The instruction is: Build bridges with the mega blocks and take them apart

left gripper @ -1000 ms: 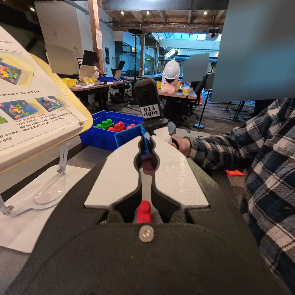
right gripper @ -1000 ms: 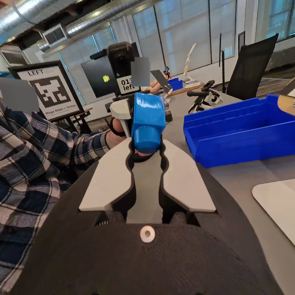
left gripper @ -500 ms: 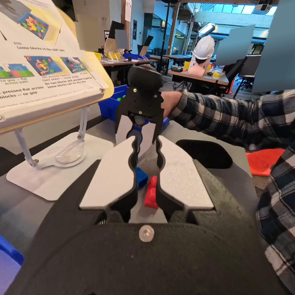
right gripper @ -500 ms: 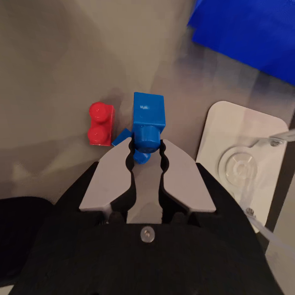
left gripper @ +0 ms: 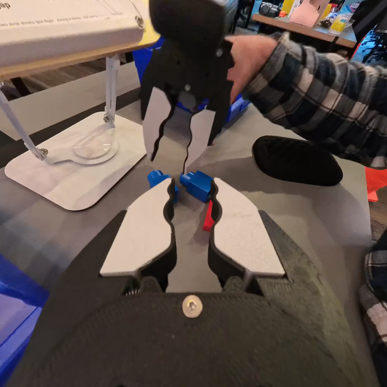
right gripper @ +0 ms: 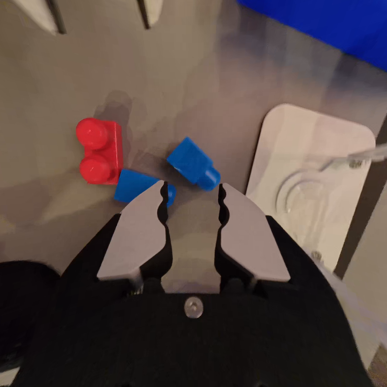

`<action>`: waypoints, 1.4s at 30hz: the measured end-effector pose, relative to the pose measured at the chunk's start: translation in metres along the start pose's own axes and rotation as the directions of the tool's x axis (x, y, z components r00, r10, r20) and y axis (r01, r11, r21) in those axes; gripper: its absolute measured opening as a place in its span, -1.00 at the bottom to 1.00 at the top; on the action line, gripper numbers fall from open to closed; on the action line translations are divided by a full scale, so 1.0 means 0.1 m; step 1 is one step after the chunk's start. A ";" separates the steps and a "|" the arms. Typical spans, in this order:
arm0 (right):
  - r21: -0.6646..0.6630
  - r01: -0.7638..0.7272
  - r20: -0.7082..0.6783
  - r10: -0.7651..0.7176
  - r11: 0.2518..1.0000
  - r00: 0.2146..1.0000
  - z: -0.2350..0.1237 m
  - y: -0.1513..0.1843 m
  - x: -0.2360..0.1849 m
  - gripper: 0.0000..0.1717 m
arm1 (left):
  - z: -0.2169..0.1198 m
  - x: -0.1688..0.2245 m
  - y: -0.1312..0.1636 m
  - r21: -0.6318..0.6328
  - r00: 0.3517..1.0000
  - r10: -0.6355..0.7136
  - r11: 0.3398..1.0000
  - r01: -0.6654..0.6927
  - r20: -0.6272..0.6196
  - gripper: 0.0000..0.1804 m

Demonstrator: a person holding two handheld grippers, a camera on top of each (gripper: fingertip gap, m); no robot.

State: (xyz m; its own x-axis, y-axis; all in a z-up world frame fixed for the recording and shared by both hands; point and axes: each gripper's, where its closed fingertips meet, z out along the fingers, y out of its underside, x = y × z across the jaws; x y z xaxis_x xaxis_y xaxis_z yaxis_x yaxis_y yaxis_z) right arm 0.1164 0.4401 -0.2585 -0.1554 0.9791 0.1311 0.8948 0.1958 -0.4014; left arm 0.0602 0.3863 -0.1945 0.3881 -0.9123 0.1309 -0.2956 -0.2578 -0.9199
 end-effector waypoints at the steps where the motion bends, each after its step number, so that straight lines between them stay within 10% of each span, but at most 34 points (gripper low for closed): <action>1: -0.020 -0.023 -0.008 0.023 1.000 1.000 -0.08 0.08 -0.03 -0.53 | 0.02 -0.04 0.03 -0.016 1.000 -0.007 1.000 0.007 0.018 -0.66; 6: -0.156 -0.141 0.102 0.158 0.978 0.982 -0.19 0.57 -0.57 -0.88 | 0.24 -0.21 0.21 -0.146 0.998 0.005 0.989 0.004 0.068 -0.65; 16: -0.008 -0.284 0.154 0.282 0.959 0.947 0.18 0.32 -0.84 -0.97 | 0.51 -0.31 0.60 -0.332 0.997 0.043 0.943 -0.020 0.064 -0.54; 34: 0.194 -0.473 -0.263 0.510 0.860 0.819 0.22 0.44 0.26 -0.90 | 0.70 -0.28 0.75 -0.356 0.994 0.091 0.932 -0.066 0.055 -0.11; 42: 0.179 -0.430 -0.206 0.461 0.885 0.863 0.45 0.31 0.35 -0.94 | 0.80 -0.36 0.74 -0.375 0.985 0.129 0.924 -0.077 0.116 -0.05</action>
State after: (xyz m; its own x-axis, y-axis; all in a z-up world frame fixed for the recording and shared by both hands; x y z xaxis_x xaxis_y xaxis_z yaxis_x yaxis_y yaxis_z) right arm 0.1202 0.4832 -0.3070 0.3640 0.9243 0.1149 0.7840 -0.2374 -0.5736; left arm 0.0938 0.4258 -0.2971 0.4454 -0.8947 -0.0329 -0.6304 -0.2873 -0.7211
